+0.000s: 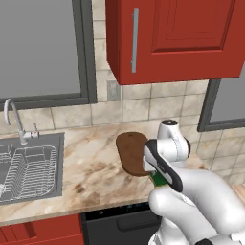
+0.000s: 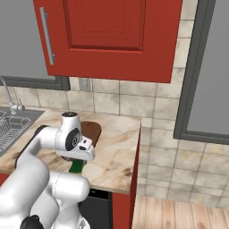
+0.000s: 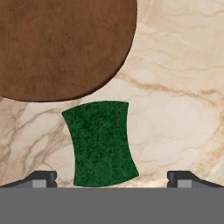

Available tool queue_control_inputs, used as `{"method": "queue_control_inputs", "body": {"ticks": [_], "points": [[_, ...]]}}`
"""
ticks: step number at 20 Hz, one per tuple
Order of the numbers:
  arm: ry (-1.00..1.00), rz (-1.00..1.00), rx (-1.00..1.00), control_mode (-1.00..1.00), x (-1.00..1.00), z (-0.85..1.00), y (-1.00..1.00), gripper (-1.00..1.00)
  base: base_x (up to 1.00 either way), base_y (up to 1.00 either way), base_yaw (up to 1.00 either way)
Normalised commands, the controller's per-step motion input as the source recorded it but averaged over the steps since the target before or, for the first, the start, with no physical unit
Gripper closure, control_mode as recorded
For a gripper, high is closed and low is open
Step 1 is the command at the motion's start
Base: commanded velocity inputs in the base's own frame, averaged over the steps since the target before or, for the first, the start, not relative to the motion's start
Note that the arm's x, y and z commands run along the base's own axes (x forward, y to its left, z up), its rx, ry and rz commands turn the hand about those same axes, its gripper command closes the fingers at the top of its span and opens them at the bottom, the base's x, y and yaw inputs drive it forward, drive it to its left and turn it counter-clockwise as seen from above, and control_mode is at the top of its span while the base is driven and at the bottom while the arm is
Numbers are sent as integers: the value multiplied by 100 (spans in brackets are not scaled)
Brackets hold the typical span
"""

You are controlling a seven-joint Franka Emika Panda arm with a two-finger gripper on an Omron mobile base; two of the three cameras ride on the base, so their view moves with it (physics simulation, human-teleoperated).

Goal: Pick up the sponge from the counter and clean the cutting board by briefly scrubbing or pressing down on the cutting board. Once finished, release the sponge.

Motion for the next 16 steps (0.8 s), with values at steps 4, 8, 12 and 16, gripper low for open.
{"method": "queue_control_inputs", "body": {"ticks": [4, 8, 12, 16], "points": [[0, 0, 0, -100, 0, -35, 0, -100, 0, 0, 0], [0, 3, 0, -100, -5, -47, 0, -100, 0, 0, 0], [0, 5, 0, -100, -16, -51, 0, -100, 0, 0, 0], [0, 7, 0, -100, -20, -50, 3, -100, 0, 0, 0]]}}
